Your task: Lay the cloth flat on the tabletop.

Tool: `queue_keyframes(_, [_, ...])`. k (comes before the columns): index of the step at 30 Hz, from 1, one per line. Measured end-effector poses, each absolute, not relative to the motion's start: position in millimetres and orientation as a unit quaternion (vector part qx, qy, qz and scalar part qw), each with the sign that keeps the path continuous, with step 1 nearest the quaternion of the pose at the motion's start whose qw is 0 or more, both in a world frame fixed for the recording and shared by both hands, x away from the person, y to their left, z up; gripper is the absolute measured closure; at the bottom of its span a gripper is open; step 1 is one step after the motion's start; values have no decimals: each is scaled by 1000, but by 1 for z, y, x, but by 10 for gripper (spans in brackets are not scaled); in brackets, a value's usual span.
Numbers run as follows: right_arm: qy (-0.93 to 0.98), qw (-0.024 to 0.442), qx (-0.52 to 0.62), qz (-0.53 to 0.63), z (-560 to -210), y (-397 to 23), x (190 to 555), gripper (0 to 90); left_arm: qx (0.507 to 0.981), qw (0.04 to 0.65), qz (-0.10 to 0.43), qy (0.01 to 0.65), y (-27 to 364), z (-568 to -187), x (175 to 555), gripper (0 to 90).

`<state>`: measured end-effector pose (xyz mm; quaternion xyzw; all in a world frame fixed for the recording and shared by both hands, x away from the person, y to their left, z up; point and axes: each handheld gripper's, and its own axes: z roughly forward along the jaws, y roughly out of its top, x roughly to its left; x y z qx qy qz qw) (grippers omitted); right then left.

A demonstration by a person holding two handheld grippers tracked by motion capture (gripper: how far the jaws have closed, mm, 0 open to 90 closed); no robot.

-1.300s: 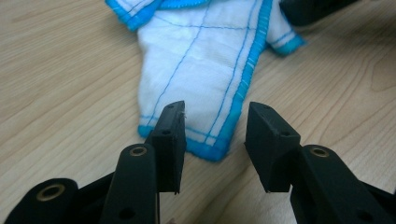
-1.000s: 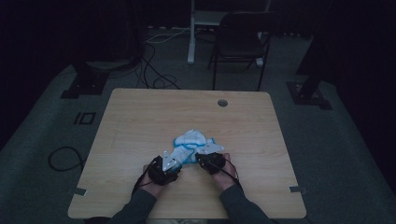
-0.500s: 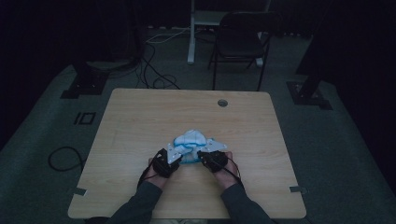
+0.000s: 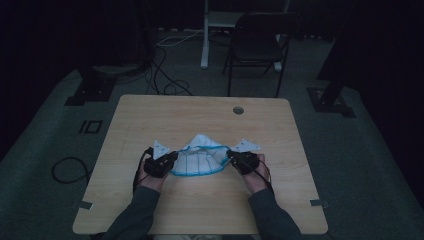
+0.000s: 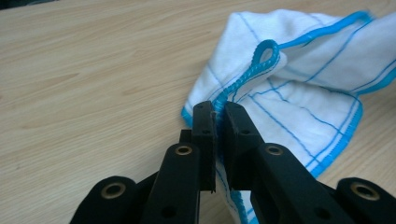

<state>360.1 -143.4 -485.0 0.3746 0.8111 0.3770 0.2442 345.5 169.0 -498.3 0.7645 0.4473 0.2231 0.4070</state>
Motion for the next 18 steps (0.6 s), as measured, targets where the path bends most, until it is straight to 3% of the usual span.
queue_keyframes(18, [798,284,393,358,-457,-178,382,881,747,400,176,500,204,-514,352,874])
